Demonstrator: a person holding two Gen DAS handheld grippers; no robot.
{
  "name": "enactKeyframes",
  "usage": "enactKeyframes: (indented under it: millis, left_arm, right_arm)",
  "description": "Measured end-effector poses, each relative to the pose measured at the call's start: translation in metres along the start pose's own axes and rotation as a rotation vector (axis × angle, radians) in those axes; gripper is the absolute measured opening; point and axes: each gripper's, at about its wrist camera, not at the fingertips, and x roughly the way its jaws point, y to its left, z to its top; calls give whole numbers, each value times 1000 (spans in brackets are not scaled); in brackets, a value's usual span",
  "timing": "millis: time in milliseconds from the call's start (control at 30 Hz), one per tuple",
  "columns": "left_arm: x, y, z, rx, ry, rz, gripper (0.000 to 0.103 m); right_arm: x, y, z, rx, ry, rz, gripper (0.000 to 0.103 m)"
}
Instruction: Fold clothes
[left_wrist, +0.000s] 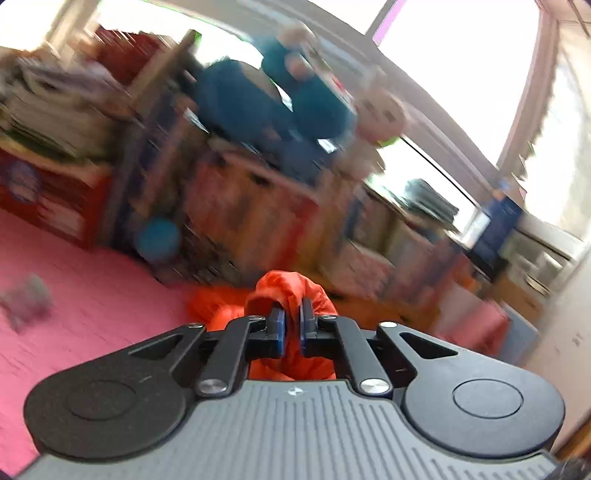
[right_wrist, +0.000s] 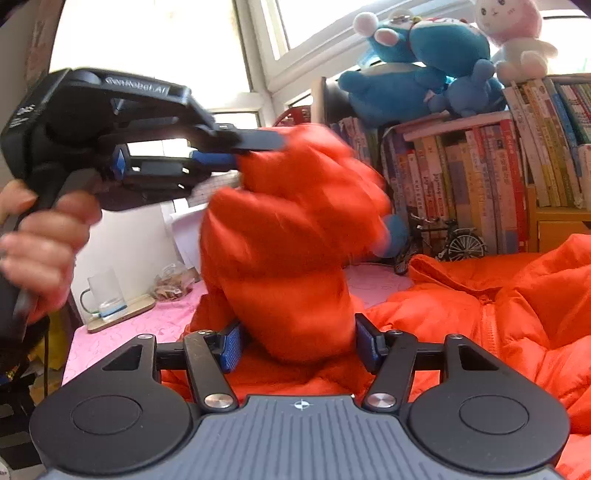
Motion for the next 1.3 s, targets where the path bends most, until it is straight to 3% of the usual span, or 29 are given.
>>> enactKeyframes:
  millis: [233,467,600,700,767,867,933,1000,1067,1133,1267,1300]
  left_arm:
    - [-36,62,60,94,-138,378,6]
    - [-61,154,110,138,-209,761,6]
    - [-53,203,115,191,-148,939,6]
    - [-30,226,102,252,-26,1035,7]
    - [-13,240,92,295,65,1093,9]
    - [11,253,79,306,208,1120,10]
    - [16,251,75,281,224,1095,11]
    - [0,241,80,213,142,953,19]
    - [-20,235,87,121,49,795,34]
    - [-41,229,95,36,-48,701,42]
    - [-63,201,103,75,-133,774,47]
    - [-63,193,102,128,-146,825,55]
  right_arm:
    - [1,-6,0,47,6,-19,65]
    - [1,-17,1,113,7,-40,71]
    - [1,-24,1,151,7,-38,72]
    - [0,-28,1,167,2,-22,73]
    - [0,-28,1,171,2,-23,81]
    - [0,-29,1,176,1,-24,85]
    - [0,-30,1,180,1,-24,87]
    - [0,-30,0,184,0,-25,90]
    - [0,-31,0,187,0,-25,91]
    - [0,-31,0,188,0,-26,92]
    - [0,-30,0,186,3,-25,95]
    - [0,-30,0,186,4,-26,96]
